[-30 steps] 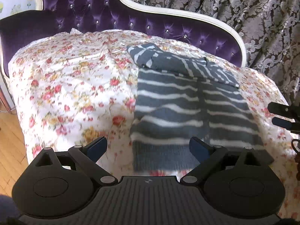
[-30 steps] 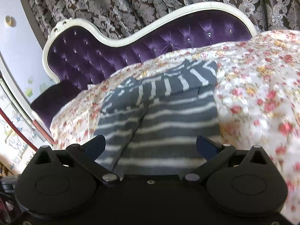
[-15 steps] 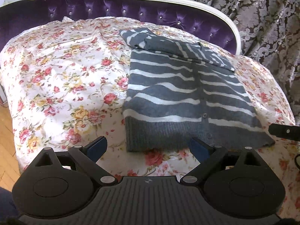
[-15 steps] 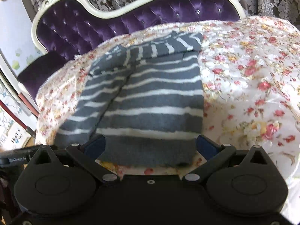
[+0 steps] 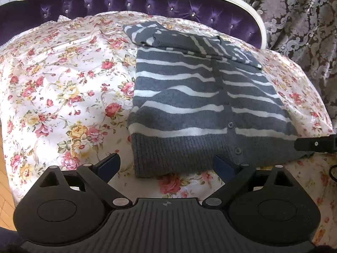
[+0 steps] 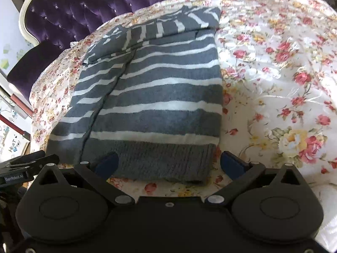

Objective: Fold small clothes

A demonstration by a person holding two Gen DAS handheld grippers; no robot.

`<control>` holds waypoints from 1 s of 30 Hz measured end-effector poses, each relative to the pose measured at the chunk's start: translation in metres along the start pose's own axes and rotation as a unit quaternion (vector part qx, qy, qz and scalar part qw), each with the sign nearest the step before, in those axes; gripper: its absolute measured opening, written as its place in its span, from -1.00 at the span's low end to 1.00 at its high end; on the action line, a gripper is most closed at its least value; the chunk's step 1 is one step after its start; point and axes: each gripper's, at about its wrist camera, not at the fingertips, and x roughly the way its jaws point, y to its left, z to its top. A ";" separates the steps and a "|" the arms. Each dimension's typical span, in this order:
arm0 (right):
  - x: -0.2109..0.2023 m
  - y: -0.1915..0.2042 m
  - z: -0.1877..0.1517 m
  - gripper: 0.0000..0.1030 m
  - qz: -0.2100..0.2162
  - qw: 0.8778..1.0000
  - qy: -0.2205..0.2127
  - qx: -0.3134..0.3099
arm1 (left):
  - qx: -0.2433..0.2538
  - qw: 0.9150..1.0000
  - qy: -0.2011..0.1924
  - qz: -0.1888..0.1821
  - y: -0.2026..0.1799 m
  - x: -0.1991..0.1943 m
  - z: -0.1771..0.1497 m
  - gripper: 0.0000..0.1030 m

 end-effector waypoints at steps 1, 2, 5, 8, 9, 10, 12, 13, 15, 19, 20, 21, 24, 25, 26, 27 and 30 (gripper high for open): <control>0.001 -0.002 0.001 0.99 0.009 1.000 0.004 0.007 | -0.001 1.000 0.003 -0.002 0.001 0.002 0.000 0.85; 0.002 -0.004 0.002 0.99 0.019 1.000 0.008 0.015 | -0.003 1.000 0.005 -0.004 0.002 0.003 0.000 0.85; 0.005 -0.009 0.004 0.99 0.042 0.998 0.018 0.031 | -0.005 1.000 0.009 -0.011 0.003 0.007 0.001 0.85; 0.007 -0.010 0.006 0.99 0.058 0.997 0.021 0.040 | -0.001 1.000 0.009 -0.013 0.004 0.009 0.003 0.85; 0.007 -0.011 0.006 0.99 0.065 0.997 0.020 0.046 | -0.002 1.000 0.009 -0.015 0.005 0.010 0.004 0.85; 0.007 -0.012 0.005 0.99 0.067 0.996 0.017 0.051 | -0.002 1.000 0.008 -0.015 0.006 0.011 0.005 0.85; 0.007 -0.012 0.005 0.99 0.069 0.996 0.010 0.057 | 0.000 1.000 0.008 -0.015 0.006 0.014 0.007 0.85; 0.007 -0.012 0.004 0.99 0.069 0.996 0.007 0.057 | 0.001 1.000 0.008 -0.015 0.007 0.015 0.008 0.85; 0.006 -0.011 0.002 0.99 0.069 0.996 0.002 0.054 | 0.001 1.000 0.008 -0.018 0.008 0.017 0.011 0.85; 0.003 -0.011 0.000 0.47 0.058 0.997 -0.007 0.048 | -0.001 0.999 0.004 -0.032 0.010 0.018 0.012 0.85; 0.002 -0.013 -0.001 0.11 0.050 0.997 -0.011 0.051 | -0.002 0.999 0.003 -0.036 0.011 0.018 0.012 0.85; 0.001 -0.016 -0.002 -0.06 0.039 0.997 -0.012 0.058 | -0.003 0.999 0.002 -0.040 0.012 0.017 0.012 0.85; -0.002 -0.025 -0.005 -0.61 0.034 0.997 -0.016 0.069 | -0.010 0.999 0.002 -0.051 0.013 0.015 0.011 0.85; -0.005 -0.026 -0.006 -0.64 0.042 0.996 -0.021 0.071 | -0.013 0.998 0.003 -0.054 0.014 0.015 0.011 0.84; -0.010 -0.026 -0.006 -0.67 0.040 0.996 -0.026 0.069 | -0.018 0.998 0.004 -0.058 0.015 0.014 0.012 0.84; -0.017 -0.026 -0.005 -0.68 0.030 0.997 -0.035 0.063 | -0.023 0.998 0.004 -0.061 0.016 0.013 0.012 0.84; -0.031 -0.030 -0.004 -0.70 0.006 0.997 -0.051 0.058 | -0.040 0.997 0.005 -0.071 0.019 0.012 0.012 0.84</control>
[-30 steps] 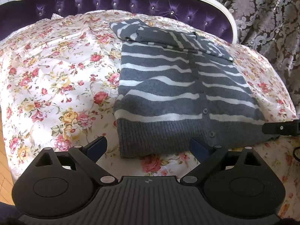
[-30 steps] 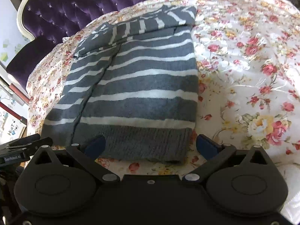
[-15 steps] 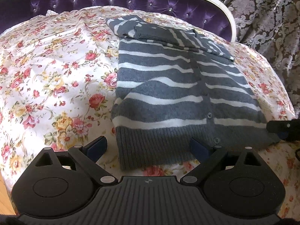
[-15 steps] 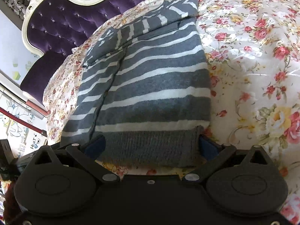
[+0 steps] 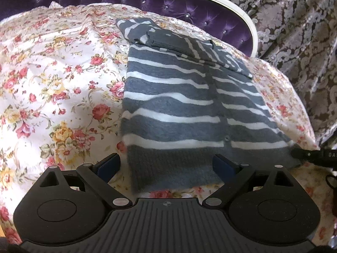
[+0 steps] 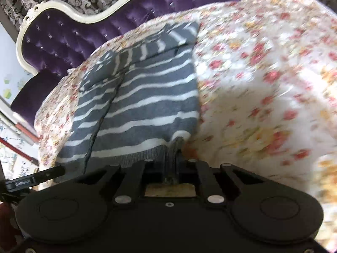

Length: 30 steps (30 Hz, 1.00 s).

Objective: Fold small clothes

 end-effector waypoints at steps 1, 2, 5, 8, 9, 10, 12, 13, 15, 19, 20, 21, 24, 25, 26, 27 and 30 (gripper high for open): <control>-0.003 -0.003 0.001 -0.71 -0.004 1.000 -0.002 0.003 | -0.004 1.000 0.000 -0.001 0.001 0.000 0.000 0.84; -0.006 -0.005 0.002 -0.72 -0.007 1.000 -0.004 0.002 | -0.006 1.000 -0.001 -0.001 0.001 0.000 0.000 0.84; -0.008 -0.006 0.003 -0.72 -0.010 1.000 -0.003 -0.001 | -0.016 1.000 -0.002 -0.002 0.002 0.000 0.001 0.83; -0.006 -0.004 0.001 -0.72 -0.005 1.000 -0.002 -0.001 | -0.032 0.999 -0.003 -0.002 0.003 -0.001 0.000 0.80; -0.006 -0.003 0.000 -0.72 -0.002 1.000 -0.001 0.000 | -0.033 0.999 -0.003 -0.001 0.003 -0.002 -0.001 0.68; -0.006 -0.002 -0.001 -0.72 0.000 1.000 -0.001 0.000 | -0.033 0.999 -0.004 0.000 0.002 -0.003 0.000 0.51; -0.005 -0.001 -0.002 -0.72 0.003 1.000 0.000 -0.001 | -0.035 0.999 -0.004 -0.001 0.001 -0.003 0.001 0.40; -0.005 -0.001 -0.003 -0.72 0.004 1.000 0.000 0.000 | -0.036 0.999 -0.005 -0.005 0.001 -0.003 0.002 0.29; -0.004 -0.002 -0.003 -0.72 0.008 1.000 0.000 0.003 | -0.036 0.999 -0.006 -0.012 0.001 -0.001 0.003 0.09; -0.005 -0.004 -0.003 -0.72 0.015 1.000 -0.003 0.011 | -0.040 0.999 -0.007 -0.019 0.000 0.004 0.004 -0.59; -0.005 -0.004 -0.003 -0.72 0.017 1.000 -0.004 0.013 | -0.047 0.999 -0.006 -0.024 0.002 0.005 0.004 -0.72; -0.005 -0.005 -0.003 -0.72 0.020 1.000 -0.004 0.015 | -0.055 0.998 -0.006 -0.029 0.003 0.005 0.003 -0.78; -0.007 -0.007 -0.003 -0.72 0.028 0.999 -0.009 0.022 | -0.074 0.996 -0.023 -0.036 0.008 -0.003 0.003 -0.82; -0.008 -0.008 -0.002 -0.72 0.033 0.999 -0.011 0.025 | -0.075 0.996 -0.033 -0.036 0.008 -0.009 0.004 -0.82; -0.010 -0.008 -0.002 -0.72 0.039 0.999 -0.014 0.029 | -0.076 0.996 -0.042 -0.039 0.008 -0.015 0.006 -0.82; -0.011 -0.010 -0.001 -0.72 0.047 0.998 -0.017 0.035 | -0.076 0.995 -0.052 -0.041 0.008 -0.021 0.009 -0.82; -0.015 -0.013 0.004 -0.72 0.074 0.995 -0.026 0.054 | -0.075 0.993 -0.081 -0.044 0.006 -0.038 0.022 -0.83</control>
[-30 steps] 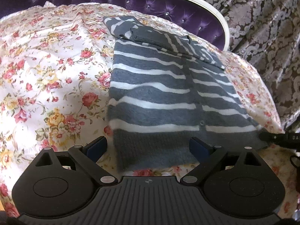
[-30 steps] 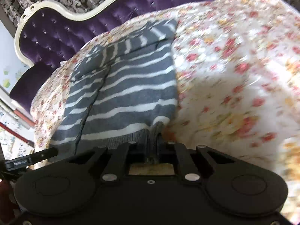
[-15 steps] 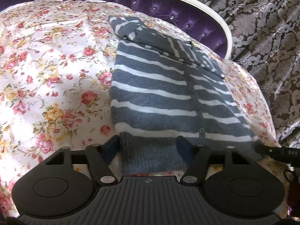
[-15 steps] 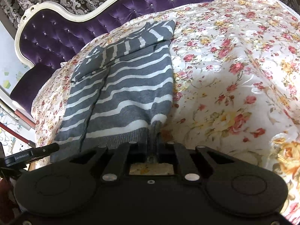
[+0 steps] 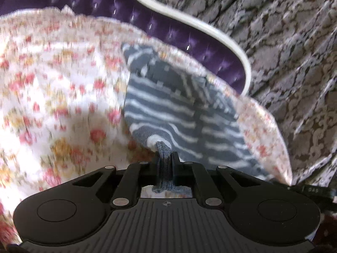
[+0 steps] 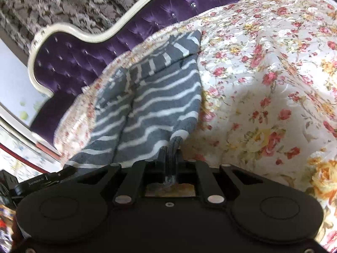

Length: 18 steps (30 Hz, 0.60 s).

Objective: Fold small clothes

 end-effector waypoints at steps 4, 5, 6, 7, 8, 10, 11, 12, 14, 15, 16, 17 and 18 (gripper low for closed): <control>-0.006 0.003 0.010 -0.72 0.031 0.999 -0.020 0.015 | 0.002 1.000 -0.028 -0.012 -0.008 -0.009 0.020 -0.83; -0.007 0.004 0.014 -0.72 0.038 0.999 -0.026 0.017 | 0.005 0.999 -0.033 -0.014 -0.011 -0.010 0.025 -0.83; -0.008 0.005 0.018 -0.72 0.047 0.998 -0.033 0.020 | 0.008 0.999 -0.038 -0.016 -0.013 -0.010 0.031 -0.83; -0.009 0.006 0.022 -0.72 0.053 0.998 -0.038 0.022 | 0.010 0.999 -0.043 -0.018 -0.015 -0.010 0.036 -0.83; -0.010 0.007 0.026 -0.72 0.060 0.997 -0.043 0.023 | 0.012 0.999 -0.047 -0.022 -0.016 -0.010 0.042 -0.83; -0.010 0.010 0.038 -0.72 0.076 0.995 -0.053 0.027 | 0.015 0.998 -0.053 -0.027 -0.020 -0.007 0.056 -0.83; -0.009 0.011 0.044 -0.72 0.081 0.995 -0.058 0.027 | 0.016 0.998 -0.056 -0.028 -0.020 -0.005 0.062 -0.83; -0.007 0.013 0.053 -0.72 0.088 0.994 -0.065 0.028 | 0.019 0.998 -0.060 -0.030 -0.022 -0.003 0.070 -0.85; -0.003 0.015 0.069 -0.74 0.095 0.992 -0.077 0.027 | 0.026 0.997 -0.071 -0.029 -0.025 0.002 0.086 -0.90; 0.000 0.017 0.081 -0.74 0.097 0.991 -0.086 0.025 | 0.031 0.996 -0.074 -0.029 -0.027 0.005 0.095 -0.90; 0.002 0.018 0.090 -0.74 0.099 0.990 -0.093 0.023 | 0.031 0.996 -0.078 -0.028 -0.028 0.009 0.103 -0.90; 0.006 0.020 0.100 -0.74 0.100 0.990 -0.101 0.020 | 0.031 0.996 -0.081 -0.029 -0.028 0.014 0.113 -0.90; 0.010 0.022 0.112 -0.74 0.100 0.989 -0.110 0.013 | 0.031 0.996 -0.083 -0.030 -0.029 0.019 0.121 -0.90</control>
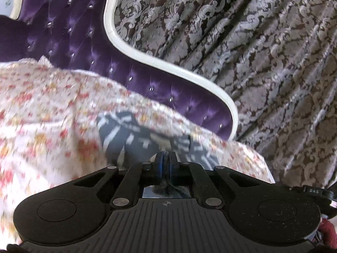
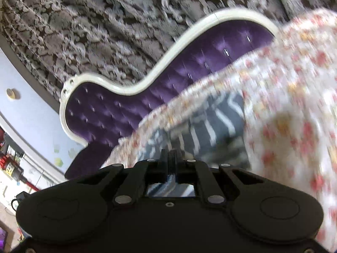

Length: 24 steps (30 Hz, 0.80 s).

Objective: Fold small clothes

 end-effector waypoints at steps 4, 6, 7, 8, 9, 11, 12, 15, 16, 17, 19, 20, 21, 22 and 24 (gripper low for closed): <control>0.030 -0.002 0.033 -0.75 -0.003 1.000 -0.028 -0.011 | -0.006 1.000 -0.007 0.008 0.004 0.034 0.030 -0.90; 0.051 -0.006 0.048 -0.75 -0.011 0.999 -0.036 -0.011 | -0.015 1.000 -0.005 0.013 0.010 0.052 0.038 -0.90; 0.062 -0.008 0.055 -0.75 -0.016 0.999 -0.039 -0.010 | -0.016 1.000 -0.003 0.017 0.013 0.062 0.042 -0.90; 0.071 -0.012 0.059 -0.76 -0.019 0.999 -0.038 -0.010 | -0.020 1.000 -0.002 0.025 0.017 0.072 0.046 -0.90; 0.084 -0.017 0.066 -0.76 -0.026 0.999 -0.037 -0.010 | -0.023 0.999 -0.002 0.032 0.021 0.082 0.050 -0.90; 0.104 -0.026 0.074 -0.76 -0.040 0.999 -0.035 -0.008 | -0.024 0.999 0.002 0.046 0.028 0.103 0.057 -0.90; 0.118 -0.032 0.078 -0.76 -0.050 0.998 -0.033 -0.007 | -0.024 0.998 0.005 0.051 0.032 0.113 0.060 -0.90; 0.154 -0.050 0.090 -0.76 -0.077 0.997 -0.020 -0.002 | -0.023 0.997 0.016 0.075 0.045 0.143 0.066 -0.90; 0.165 -0.056 0.093 -0.76 -0.084 0.996 -0.013 0.002 | -0.024 0.996 0.022 0.081 0.049 0.154 0.067 -0.90; 0.176 -0.062 0.096 -0.76 -0.089 0.996 -0.006 0.006 | -0.027 0.995 0.030 0.087 0.054 0.164 0.067 -0.90; 0.198 -0.072 0.100 -0.76 -0.100 0.995 0.009 0.009 | -0.029 0.994 0.040 0.099 0.061 0.181 0.067 -0.90; 0.207 -0.075 0.101 -0.76 -0.106 0.994 0.014 0.009 | -0.027 0.993 0.045 0.105 0.064 0.190 0.067 -0.90; 0.217 -0.078 0.101 -0.76 -0.113 0.993 0.019 0.006 | -0.025 0.992 0.048 0.111 0.067 0.196 0.066 -0.90; 0.222 -0.080 0.101 -0.77 -0.116 0.993 0.022 0.004 | -0.023 0.992 0.049 0.117 0.069 0.202 0.066 -0.90; 0.231 -0.083 0.101 -0.77 -0.128 0.991 0.026 -0.001 | -0.013 0.990 0.050 0.129 0.072 0.212 0.066 -0.89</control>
